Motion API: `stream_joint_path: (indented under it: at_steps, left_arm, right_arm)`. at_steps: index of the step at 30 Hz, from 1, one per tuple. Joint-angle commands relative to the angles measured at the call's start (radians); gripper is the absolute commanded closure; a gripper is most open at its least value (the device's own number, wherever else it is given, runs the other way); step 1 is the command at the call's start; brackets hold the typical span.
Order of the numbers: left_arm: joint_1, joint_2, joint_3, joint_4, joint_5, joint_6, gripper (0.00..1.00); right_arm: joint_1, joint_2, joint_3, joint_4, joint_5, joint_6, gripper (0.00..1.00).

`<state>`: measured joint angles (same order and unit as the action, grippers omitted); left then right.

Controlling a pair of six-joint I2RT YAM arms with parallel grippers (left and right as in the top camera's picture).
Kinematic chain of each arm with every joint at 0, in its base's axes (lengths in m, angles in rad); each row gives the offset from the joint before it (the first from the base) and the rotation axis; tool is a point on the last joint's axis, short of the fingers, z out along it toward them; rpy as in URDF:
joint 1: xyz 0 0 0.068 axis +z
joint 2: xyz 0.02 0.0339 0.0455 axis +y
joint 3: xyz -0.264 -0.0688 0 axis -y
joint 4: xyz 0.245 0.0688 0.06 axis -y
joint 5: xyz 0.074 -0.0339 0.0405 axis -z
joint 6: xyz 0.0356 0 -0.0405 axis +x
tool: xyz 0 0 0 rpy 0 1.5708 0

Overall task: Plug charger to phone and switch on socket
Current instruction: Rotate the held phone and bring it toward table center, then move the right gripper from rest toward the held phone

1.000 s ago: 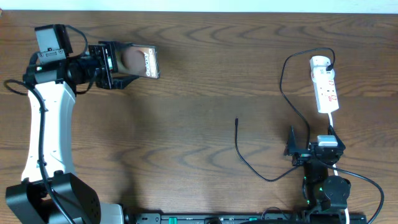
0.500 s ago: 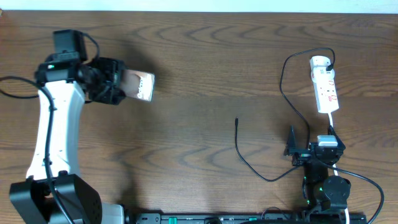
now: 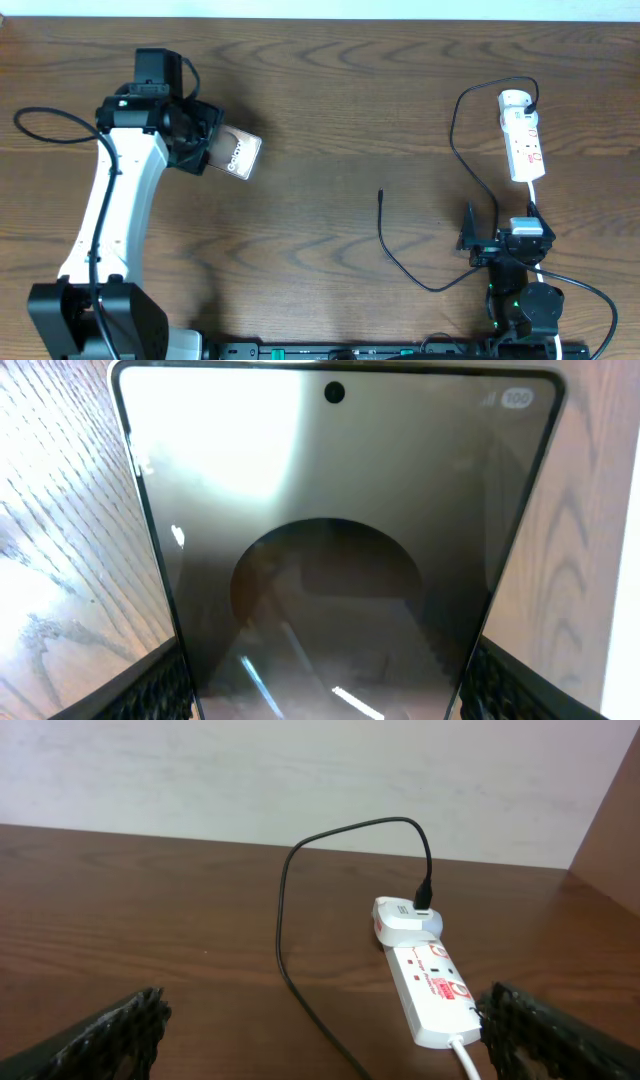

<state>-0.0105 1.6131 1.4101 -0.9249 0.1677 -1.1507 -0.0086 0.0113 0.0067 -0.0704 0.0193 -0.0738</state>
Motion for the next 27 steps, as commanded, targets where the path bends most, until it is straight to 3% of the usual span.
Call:
stream_joint_path:
  at_steps: [1,19,22,27]
  left_arm:
    - [-0.014,0.042,-0.001,-0.002,-0.049,0.008,0.93]
    - [-0.019,0.119,-0.001,0.025,-0.045,0.006,0.93]
    - [-0.019,0.119,-0.001,0.026,-0.045,0.006,0.93]
    - [-0.019,0.119,-0.001,0.029,-0.045,0.006,0.93]
  right_arm:
    - [0.016,-0.005,-0.001,-0.004,0.004,-0.010,0.01]
    - [0.016,-0.005,-0.001,0.001,0.011,-0.013,0.01]
    - [0.016,-0.005,-0.001,0.008,-0.066,-0.009,0.01]
    - [0.016,-0.005,-0.001,0.043,-0.143,0.192,0.01]
